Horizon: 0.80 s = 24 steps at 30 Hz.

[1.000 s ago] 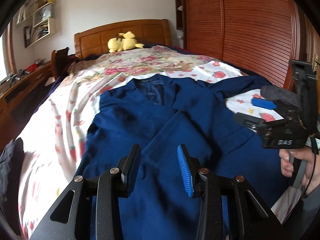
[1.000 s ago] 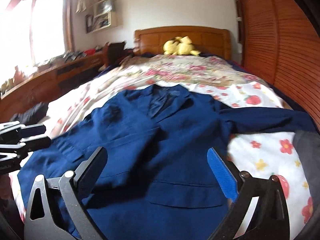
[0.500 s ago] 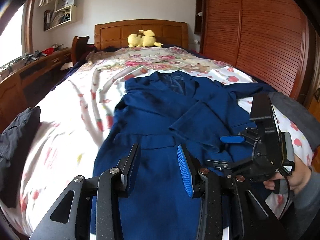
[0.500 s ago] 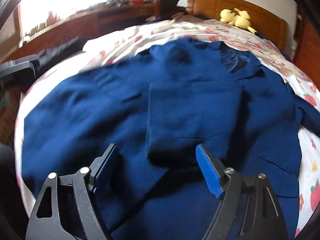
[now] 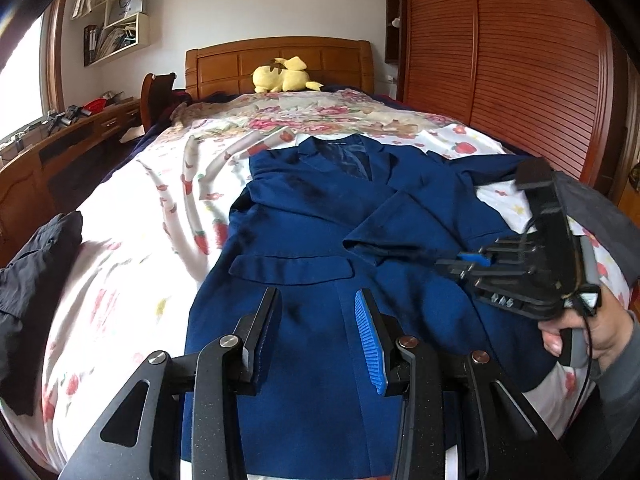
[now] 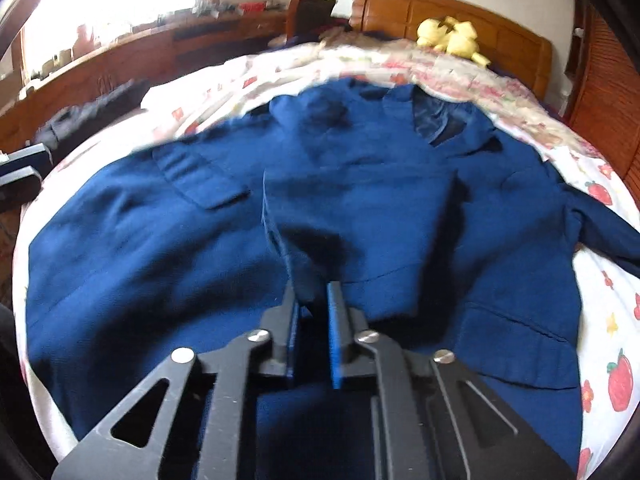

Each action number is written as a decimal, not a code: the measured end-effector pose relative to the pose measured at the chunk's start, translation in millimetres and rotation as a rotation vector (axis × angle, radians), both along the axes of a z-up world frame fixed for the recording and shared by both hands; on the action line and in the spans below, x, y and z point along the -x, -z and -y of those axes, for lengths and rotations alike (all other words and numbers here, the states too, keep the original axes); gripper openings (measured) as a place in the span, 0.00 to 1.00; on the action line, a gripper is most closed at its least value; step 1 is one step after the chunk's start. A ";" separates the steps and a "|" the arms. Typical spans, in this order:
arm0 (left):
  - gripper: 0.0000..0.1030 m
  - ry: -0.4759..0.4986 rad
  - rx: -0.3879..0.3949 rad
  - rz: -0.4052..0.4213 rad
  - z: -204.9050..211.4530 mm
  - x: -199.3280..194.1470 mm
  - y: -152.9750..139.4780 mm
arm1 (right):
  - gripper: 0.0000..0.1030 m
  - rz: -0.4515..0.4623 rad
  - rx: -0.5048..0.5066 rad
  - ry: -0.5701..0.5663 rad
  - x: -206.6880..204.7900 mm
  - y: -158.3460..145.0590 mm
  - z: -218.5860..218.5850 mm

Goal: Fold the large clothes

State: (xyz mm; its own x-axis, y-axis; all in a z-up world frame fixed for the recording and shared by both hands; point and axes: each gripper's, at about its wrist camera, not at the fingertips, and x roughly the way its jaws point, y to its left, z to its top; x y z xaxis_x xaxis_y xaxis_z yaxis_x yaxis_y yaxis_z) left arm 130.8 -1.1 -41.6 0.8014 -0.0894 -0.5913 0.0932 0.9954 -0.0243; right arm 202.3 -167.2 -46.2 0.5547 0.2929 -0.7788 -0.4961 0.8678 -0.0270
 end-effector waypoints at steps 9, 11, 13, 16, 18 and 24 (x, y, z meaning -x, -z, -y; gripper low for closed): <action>0.38 0.030 0.007 0.013 8.1 -6.4 1.6 | 0.07 0.137 -0.160 0.137 27.9 -54.6 71.5; 0.38 0.038 0.006 0.016 11.6 -8.8 2.2 | 0.07 0.145 -0.171 0.156 31.8 -56.4 82.7; 0.38 0.046 0.006 0.016 15.2 -11.4 3.0 | 0.07 0.135 -0.165 0.168 34.8 -52.7 91.1; 0.38 0.054 0.008 0.018 20.1 -16.4 4.1 | 0.07 0.110 -0.126 0.183 34.7 -41.8 96.7; 0.38 0.058 0.007 0.018 24.6 -20.0 5.3 | 0.07 0.100 -0.103 0.175 36.6 -37.2 98.1; 0.38 0.065 0.009 0.018 28.9 -29.3 7.8 | 0.34 0.168 -0.126 0.152 47.7 -49.2 108.0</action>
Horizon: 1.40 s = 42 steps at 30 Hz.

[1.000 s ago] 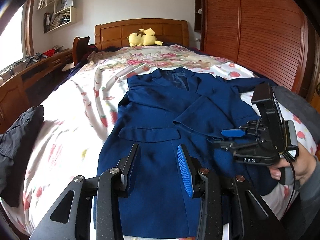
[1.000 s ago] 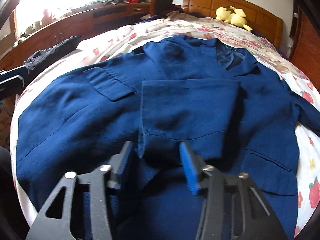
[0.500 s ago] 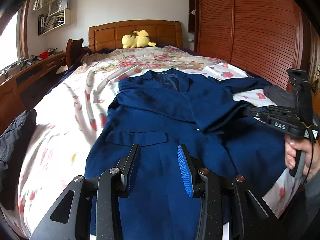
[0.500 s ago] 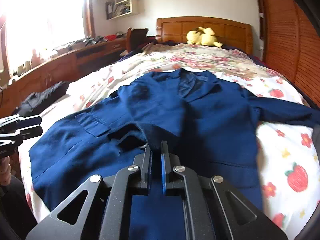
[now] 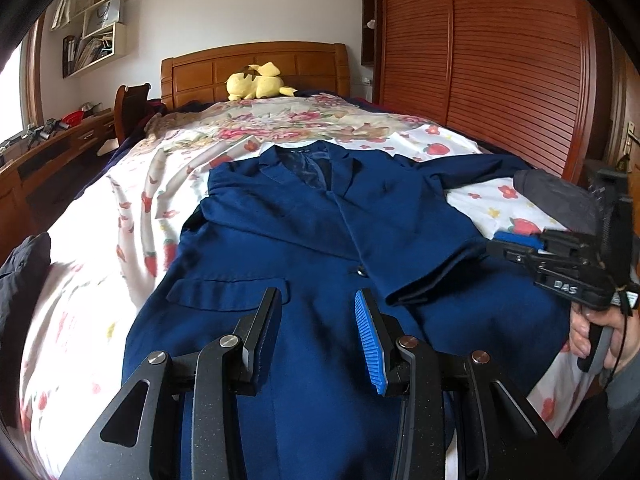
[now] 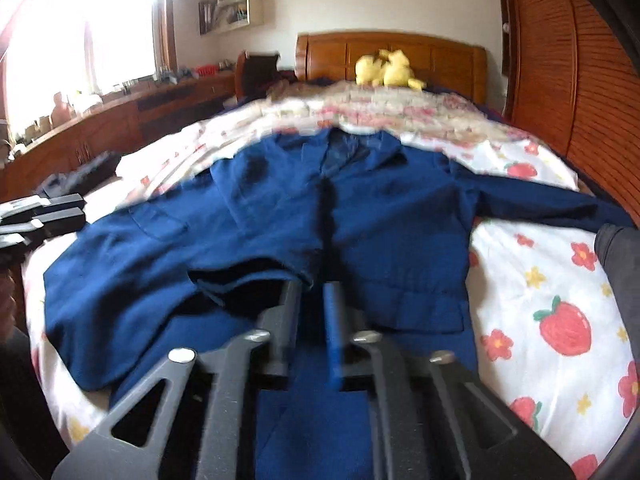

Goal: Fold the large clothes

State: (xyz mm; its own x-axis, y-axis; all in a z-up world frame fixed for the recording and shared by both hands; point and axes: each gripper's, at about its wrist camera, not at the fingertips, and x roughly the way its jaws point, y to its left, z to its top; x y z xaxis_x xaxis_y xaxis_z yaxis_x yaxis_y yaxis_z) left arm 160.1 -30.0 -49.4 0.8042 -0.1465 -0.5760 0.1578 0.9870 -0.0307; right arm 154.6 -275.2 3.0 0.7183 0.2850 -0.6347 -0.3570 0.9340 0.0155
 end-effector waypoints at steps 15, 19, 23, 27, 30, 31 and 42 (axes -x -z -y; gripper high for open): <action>0.38 -0.010 -0.020 0.009 -7.4 4.6 1.6 | 0.72 -0.038 -0.021 -0.166 -15.2 4.5 -67.6; 0.38 -0.021 -0.024 0.010 -11.9 8.9 1.8 | 0.64 -0.146 -0.004 -0.183 -32.5 27.7 -86.2; 0.38 -0.025 -0.020 0.011 -18.3 13.1 0.6 | 0.60 -0.207 0.041 -0.213 -40.5 44.4 -101.9; 0.38 -0.027 -0.018 0.009 -20.7 15.1 0.5 | 0.21 -0.220 0.104 -0.177 -44.9 54.3 -105.8; 0.38 -0.023 -0.014 0.012 -20.9 17.1 -0.3 | 0.08 -0.167 0.082 -0.124 -45.0 39.7 -91.4; 0.38 -0.021 -0.011 0.014 -21.3 17.4 -0.8 | 0.07 -0.137 0.078 -0.100 -44.4 31.3 -85.1; 0.38 -0.012 -0.026 0.040 -18.4 19.3 -0.1 | 0.05 0.069 0.051 0.256 -48.3 -30.9 17.6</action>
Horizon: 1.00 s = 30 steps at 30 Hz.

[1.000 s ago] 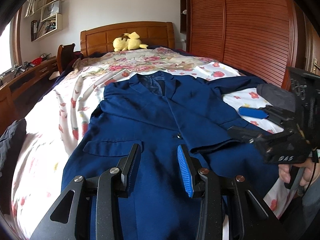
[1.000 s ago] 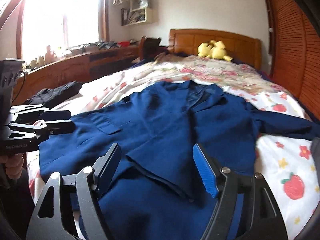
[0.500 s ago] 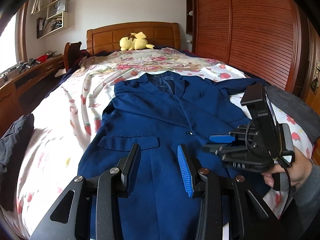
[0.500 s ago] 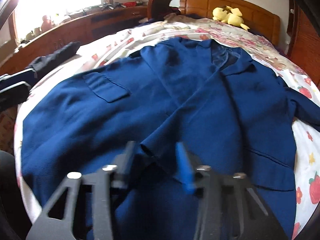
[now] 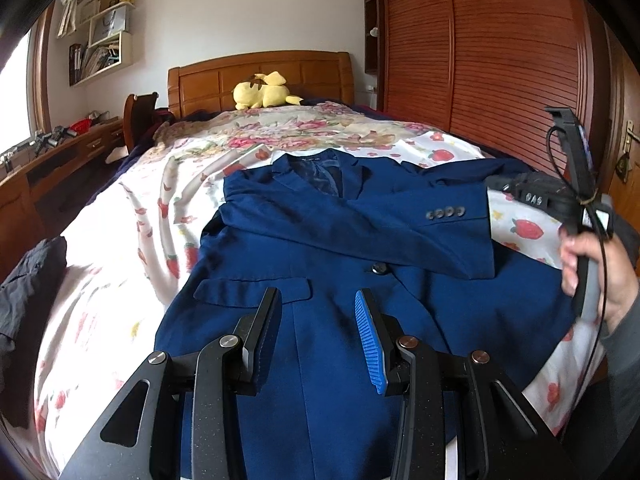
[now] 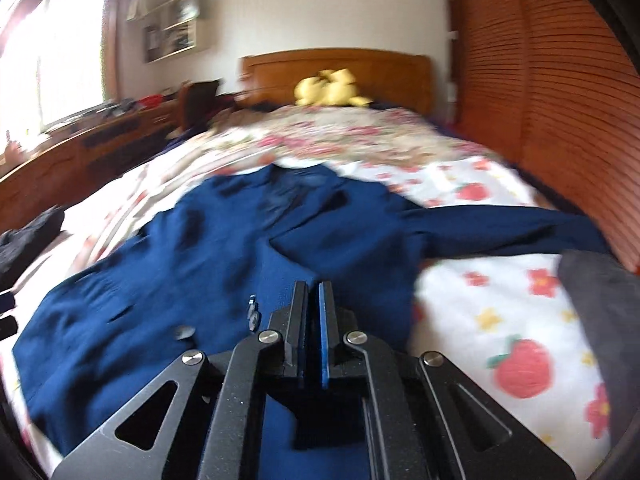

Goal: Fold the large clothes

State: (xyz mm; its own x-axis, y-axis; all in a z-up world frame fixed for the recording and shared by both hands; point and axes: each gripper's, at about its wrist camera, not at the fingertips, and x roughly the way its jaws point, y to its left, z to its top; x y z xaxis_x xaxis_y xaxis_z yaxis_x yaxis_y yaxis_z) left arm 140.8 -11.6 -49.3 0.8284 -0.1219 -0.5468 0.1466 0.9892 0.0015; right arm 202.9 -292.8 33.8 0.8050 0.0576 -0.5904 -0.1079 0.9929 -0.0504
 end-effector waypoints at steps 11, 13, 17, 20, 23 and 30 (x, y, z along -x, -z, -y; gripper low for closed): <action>0.49 0.006 0.011 -0.011 7.7 -9.0 4.9 | 0.41 -0.033 -0.003 -0.079 -3.1 10.0 2.9; 0.49 0.008 0.006 -0.009 10.2 -9.7 5.0 | 0.40 -0.091 0.004 -0.126 -7.9 25.0 -4.6; 0.49 -0.002 -0.023 -0.020 14.9 -14.3 8.4 | 0.41 -0.203 0.015 -0.159 -20.0 62.0 -8.1; 0.49 0.003 -0.017 -0.035 14.6 -17.1 9.2 | 0.40 -0.347 0.005 -0.163 -34.5 93.0 -6.7; 0.49 0.001 -0.023 -0.040 15.6 -19.2 6.9 | 0.40 -0.353 -0.024 -0.165 -33.4 91.1 -2.3; 0.49 0.003 -0.052 -0.020 19.2 -35.0 -1.4 | 0.40 -0.352 -0.015 -0.166 -30.2 90.1 -2.3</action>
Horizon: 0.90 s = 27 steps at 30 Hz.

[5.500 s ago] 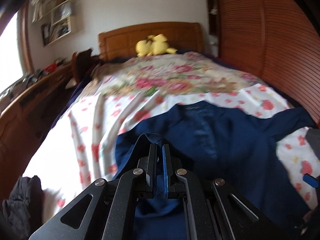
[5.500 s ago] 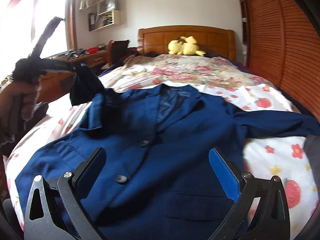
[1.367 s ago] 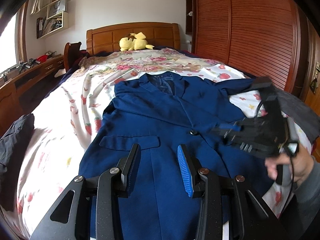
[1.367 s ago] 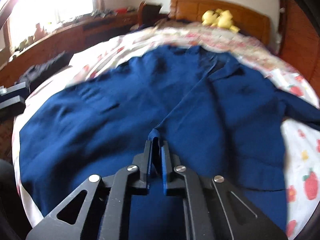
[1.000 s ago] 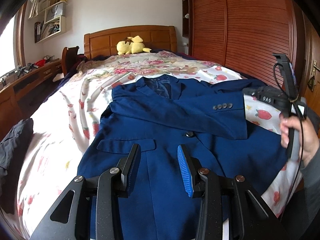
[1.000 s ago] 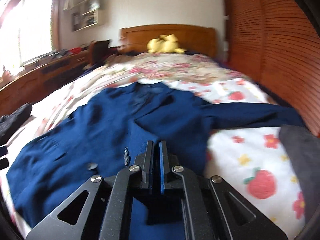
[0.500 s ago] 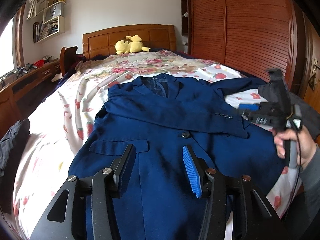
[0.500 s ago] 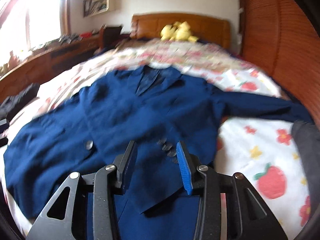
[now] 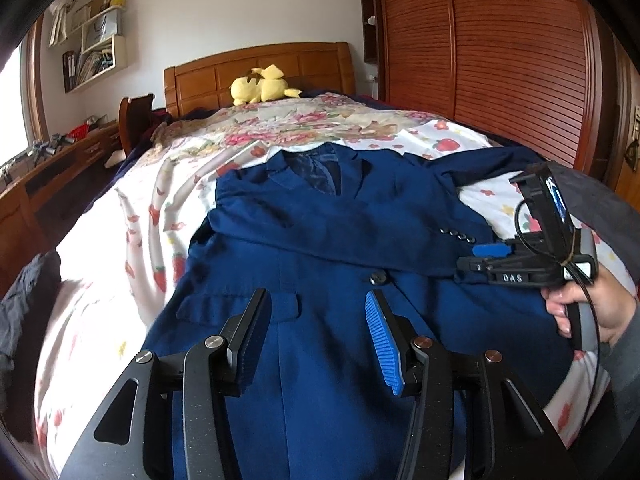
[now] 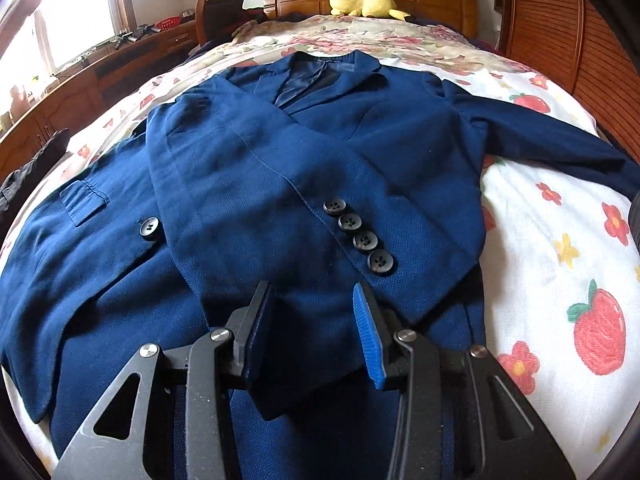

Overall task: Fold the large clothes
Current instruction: 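Open the right tool and lift it off the folded sleeve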

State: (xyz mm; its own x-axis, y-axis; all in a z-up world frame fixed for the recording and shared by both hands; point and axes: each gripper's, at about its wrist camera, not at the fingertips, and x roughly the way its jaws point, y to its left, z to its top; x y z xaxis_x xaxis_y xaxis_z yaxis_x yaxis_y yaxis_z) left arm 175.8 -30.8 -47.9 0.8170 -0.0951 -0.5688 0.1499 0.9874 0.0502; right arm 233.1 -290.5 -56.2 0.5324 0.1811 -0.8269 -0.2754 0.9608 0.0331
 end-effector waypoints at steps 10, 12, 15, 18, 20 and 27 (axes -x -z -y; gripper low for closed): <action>0.49 0.052 0.006 0.021 20.0 -57.5 14.8 | 0.40 -0.003 -0.002 0.000 -3.4 1.0 -0.2; 0.49 0.065 0.016 0.026 22.5 -69.3 18.9 | 0.40 -0.002 -0.003 0.000 -2.7 1.0 0.2; 0.49 0.077 0.024 0.030 23.7 -84.5 27.7 | 0.40 -0.002 0.001 0.000 -2.9 1.1 0.0; 0.49 0.079 0.030 0.027 22.2 -96.2 36.9 | 0.40 -0.001 0.002 -0.001 -3.2 1.1 -0.5; 0.49 0.081 0.044 0.021 20.2 -101.1 43.8 | 0.40 0.000 0.003 -0.001 -3.1 1.2 -0.9; 0.49 0.100 0.066 0.010 21.3 -108.6 57.6 | 0.40 0.008 0.005 -0.001 -1.8 1.7 -1.2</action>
State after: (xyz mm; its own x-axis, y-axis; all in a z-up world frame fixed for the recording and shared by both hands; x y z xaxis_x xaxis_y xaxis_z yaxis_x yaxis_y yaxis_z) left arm 284.4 -52.1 -105.6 0.8071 -0.2132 -0.5505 0.2472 0.9689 -0.0128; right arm 234.9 -289.4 -58.0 0.5386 0.1776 -0.8237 -0.2764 0.9607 0.0264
